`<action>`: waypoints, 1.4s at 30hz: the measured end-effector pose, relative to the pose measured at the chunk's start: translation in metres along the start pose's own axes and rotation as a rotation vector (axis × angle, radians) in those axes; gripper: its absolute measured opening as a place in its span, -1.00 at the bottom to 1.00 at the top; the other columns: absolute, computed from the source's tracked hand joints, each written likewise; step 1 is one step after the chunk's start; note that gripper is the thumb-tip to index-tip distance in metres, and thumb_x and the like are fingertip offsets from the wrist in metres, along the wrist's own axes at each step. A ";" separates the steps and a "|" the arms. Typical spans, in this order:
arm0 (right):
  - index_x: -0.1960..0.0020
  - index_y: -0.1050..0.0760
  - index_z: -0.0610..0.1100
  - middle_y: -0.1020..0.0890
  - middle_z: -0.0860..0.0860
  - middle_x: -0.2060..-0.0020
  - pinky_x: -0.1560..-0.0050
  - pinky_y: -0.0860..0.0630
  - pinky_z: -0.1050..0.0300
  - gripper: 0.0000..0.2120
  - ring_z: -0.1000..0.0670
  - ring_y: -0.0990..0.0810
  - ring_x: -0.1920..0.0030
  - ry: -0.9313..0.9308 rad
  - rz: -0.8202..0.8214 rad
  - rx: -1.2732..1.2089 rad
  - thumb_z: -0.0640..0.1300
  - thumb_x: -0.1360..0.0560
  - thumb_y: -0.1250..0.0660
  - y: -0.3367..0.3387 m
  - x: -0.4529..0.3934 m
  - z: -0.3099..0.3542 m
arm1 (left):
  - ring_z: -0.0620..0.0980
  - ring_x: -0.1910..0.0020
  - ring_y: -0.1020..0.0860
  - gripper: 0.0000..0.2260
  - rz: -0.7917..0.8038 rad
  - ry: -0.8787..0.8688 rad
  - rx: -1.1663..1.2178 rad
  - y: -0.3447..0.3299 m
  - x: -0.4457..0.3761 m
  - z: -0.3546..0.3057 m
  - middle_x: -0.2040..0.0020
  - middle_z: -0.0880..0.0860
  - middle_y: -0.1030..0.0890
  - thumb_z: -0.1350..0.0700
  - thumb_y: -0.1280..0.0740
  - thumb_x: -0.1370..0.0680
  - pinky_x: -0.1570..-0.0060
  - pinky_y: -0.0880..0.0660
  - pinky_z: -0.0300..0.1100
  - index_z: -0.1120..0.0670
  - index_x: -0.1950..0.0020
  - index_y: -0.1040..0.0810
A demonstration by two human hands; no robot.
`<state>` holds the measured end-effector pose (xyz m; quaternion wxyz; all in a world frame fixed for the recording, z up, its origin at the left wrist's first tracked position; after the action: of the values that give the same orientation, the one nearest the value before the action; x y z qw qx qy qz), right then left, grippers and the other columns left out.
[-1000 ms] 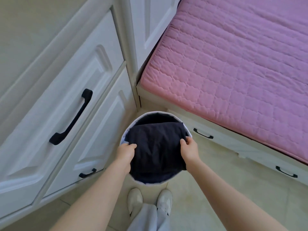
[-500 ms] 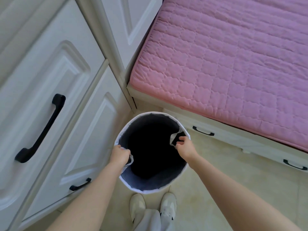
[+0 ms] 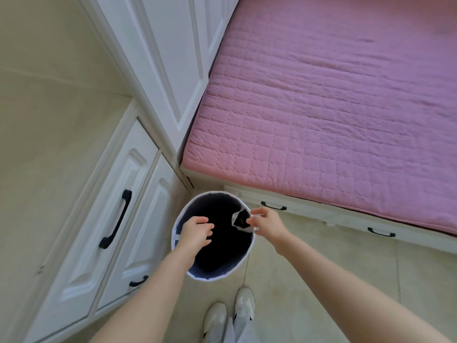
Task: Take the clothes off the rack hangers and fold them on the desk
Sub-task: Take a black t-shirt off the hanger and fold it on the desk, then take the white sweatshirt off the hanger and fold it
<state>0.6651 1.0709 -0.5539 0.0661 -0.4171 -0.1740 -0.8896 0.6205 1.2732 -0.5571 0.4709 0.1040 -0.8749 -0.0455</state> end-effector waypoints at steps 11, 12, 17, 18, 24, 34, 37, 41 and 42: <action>-0.14 -0.50 -0.14 -0.64 -0.09 -0.01 -0.10 -0.55 0.05 -0.79 -0.03 -0.60 -0.03 0.093 -0.177 -0.309 -0.12 -0.63 -0.13 0.070 0.219 0.026 | -0.13 0.08 -0.66 -0.83 0.204 -0.424 -0.292 -0.033 0.212 -0.089 0.06 -0.03 -0.71 0.22 -0.27 -0.59 -0.04 -0.56 -0.18 0.04 -0.13 -0.55; -0.15 -0.50 -0.15 -0.64 -0.09 -0.01 -0.11 -0.54 0.05 -0.79 -0.02 -0.60 -0.04 0.109 -0.207 -0.322 -0.12 -0.63 -0.14 0.076 0.241 0.022 | -0.17 0.10 -0.66 -0.84 0.227 -0.487 -0.324 -0.036 0.237 -0.094 0.09 -0.05 -0.71 0.21 -0.27 -0.59 0.00 -0.53 -0.26 0.02 -0.11 -0.56; -0.10 -0.50 -0.01 -0.63 0.02 0.00 -0.16 -0.52 0.05 -0.87 0.05 -0.59 -0.08 0.247 -0.467 -0.318 -0.12 -0.59 -0.21 0.118 0.344 -0.020 | -0.23 0.11 -0.64 -0.84 0.391 -0.737 -0.457 -0.073 0.344 -0.100 0.15 -0.10 -0.70 0.22 -0.27 -0.58 0.16 -0.47 -0.39 -0.02 -0.05 -0.55; -0.08 -0.49 0.03 -0.63 0.05 0.01 -0.15 -0.52 0.06 -0.88 0.07 -0.59 -0.08 0.251 -0.516 -0.316 -0.11 -0.59 -0.22 0.126 0.360 -0.031 | -0.19 0.11 -0.64 -0.84 0.425 -0.763 -0.482 -0.082 0.359 -0.096 0.15 -0.10 -0.70 0.22 -0.27 -0.58 0.16 -0.52 -0.30 -0.01 -0.06 -0.55; -0.14 -0.51 -0.01 -0.64 0.06 0.00 -0.09 -0.50 0.21 -0.85 0.11 -0.57 -0.07 0.176 -0.755 -0.435 -0.09 -0.59 -0.23 0.166 0.451 -0.109 | -0.19 0.16 -0.64 -0.78 0.635 -0.899 -0.729 -0.147 0.421 -0.059 0.19 -0.12 -0.68 0.24 -0.28 -0.58 0.15 -0.56 -0.22 -0.11 -0.01 -0.52; -0.21 -0.45 0.02 -0.56 0.18 -0.02 0.04 -0.42 0.42 -0.78 0.27 -0.50 -0.08 -0.002 -1.104 -0.429 0.03 -0.61 -0.19 0.206 0.611 -0.277 | -0.15 0.30 -0.65 -0.82 0.911 -0.881 -0.990 -0.271 0.531 0.061 0.20 -0.08 -0.68 0.19 -0.22 -0.62 0.38 -0.47 -0.27 -0.08 -0.01 -0.53; -0.19 -0.47 0.01 -0.57 0.16 -0.01 0.06 -0.42 0.45 -0.80 0.25 -0.51 -0.07 -0.033 -1.186 -0.462 0.02 -0.61 -0.20 0.232 0.669 -0.331 | -0.15 0.30 -0.66 -0.85 0.995 -0.871 -1.060 -0.317 0.575 0.120 0.17 -0.08 -0.68 0.14 -0.20 -0.63 0.44 -0.40 -0.27 -0.09 -0.05 -0.52; -0.24 -0.43 0.02 -0.56 0.16 -0.01 0.10 -0.42 0.50 -0.76 0.28 -0.51 -0.04 -0.042 -1.282 -0.406 0.04 -0.61 -0.18 0.282 0.736 -0.391 | -0.18 0.30 -0.65 -0.85 1.112 -0.915 -1.128 -0.384 0.640 0.190 0.10 -0.10 -0.67 0.10 -0.20 -0.63 0.41 -0.45 -0.23 -0.13 -0.10 -0.49; -0.25 -0.42 0.03 -0.56 0.16 -0.01 0.10 -0.42 0.48 -0.75 0.27 -0.52 -0.04 -0.041 -1.311 -0.374 0.05 -0.61 -0.18 0.297 0.750 -0.402 | -0.18 0.30 -0.65 -0.84 1.144 -0.934 -1.148 -0.399 0.656 0.204 0.10 -0.11 -0.66 0.09 -0.20 -0.63 0.40 -0.46 -0.22 -0.13 -0.12 -0.49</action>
<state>-0.0290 0.6686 -0.1422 -0.5631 -0.2468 -0.2351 -0.7528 0.1555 0.7332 -0.2066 0.0016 -0.6198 -0.7372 -0.2692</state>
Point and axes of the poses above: each hand's wrist, its own x-axis away from the middle knuckle, its own y-axis out of the back of the hand, z = x × y, the point moved 3 cm from there along -x, towards the middle knuckle
